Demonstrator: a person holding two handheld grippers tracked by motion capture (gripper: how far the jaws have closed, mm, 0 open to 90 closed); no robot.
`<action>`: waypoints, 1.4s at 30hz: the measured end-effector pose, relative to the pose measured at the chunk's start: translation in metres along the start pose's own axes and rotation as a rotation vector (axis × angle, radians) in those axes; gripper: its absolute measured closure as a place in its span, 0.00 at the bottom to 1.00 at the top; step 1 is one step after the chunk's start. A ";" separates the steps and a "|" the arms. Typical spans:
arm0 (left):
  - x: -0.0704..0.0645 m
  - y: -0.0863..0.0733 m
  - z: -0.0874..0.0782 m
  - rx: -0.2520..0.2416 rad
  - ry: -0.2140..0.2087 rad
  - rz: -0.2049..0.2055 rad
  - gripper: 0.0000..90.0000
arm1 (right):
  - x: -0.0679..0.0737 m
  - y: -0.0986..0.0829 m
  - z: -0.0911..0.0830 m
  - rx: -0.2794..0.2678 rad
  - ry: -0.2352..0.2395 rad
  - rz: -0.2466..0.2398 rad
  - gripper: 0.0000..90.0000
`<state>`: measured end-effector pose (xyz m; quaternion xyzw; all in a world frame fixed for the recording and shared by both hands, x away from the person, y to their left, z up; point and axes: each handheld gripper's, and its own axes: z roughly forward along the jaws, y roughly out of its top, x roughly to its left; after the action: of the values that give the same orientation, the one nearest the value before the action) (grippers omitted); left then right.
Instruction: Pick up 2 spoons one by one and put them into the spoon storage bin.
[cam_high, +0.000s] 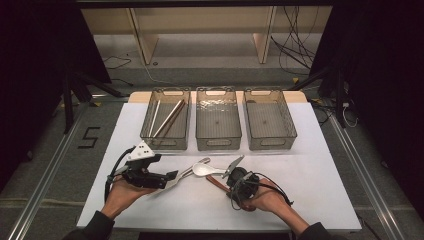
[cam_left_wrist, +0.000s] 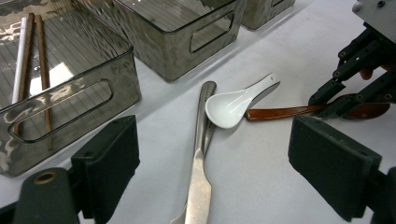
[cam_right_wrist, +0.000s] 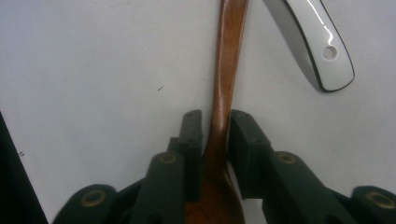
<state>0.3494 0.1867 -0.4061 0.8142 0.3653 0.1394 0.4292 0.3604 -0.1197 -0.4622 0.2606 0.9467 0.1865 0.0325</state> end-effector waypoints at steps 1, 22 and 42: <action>0.000 0.000 0.000 0.000 0.000 -0.001 0.18 | 0.001 0.000 0.000 -0.001 -0.002 -0.002 0.85; 0.003 -0.003 0.000 0.009 0.003 -0.006 0.18 | 0.000 0.001 -0.013 -0.035 0.021 -0.081 0.91; 0.005 -0.003 -0.003 -0.050 -0.024 -0.038 0.18 | -0.025 0.010 -0.054 -0.258 -0.038 -0.008 0.91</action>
<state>0.3492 0.1935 -0.4072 0.7976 0.3719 0.1309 0.4565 0.3779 -0.1428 -0.4093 0.2542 0.9151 0.3014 0.0845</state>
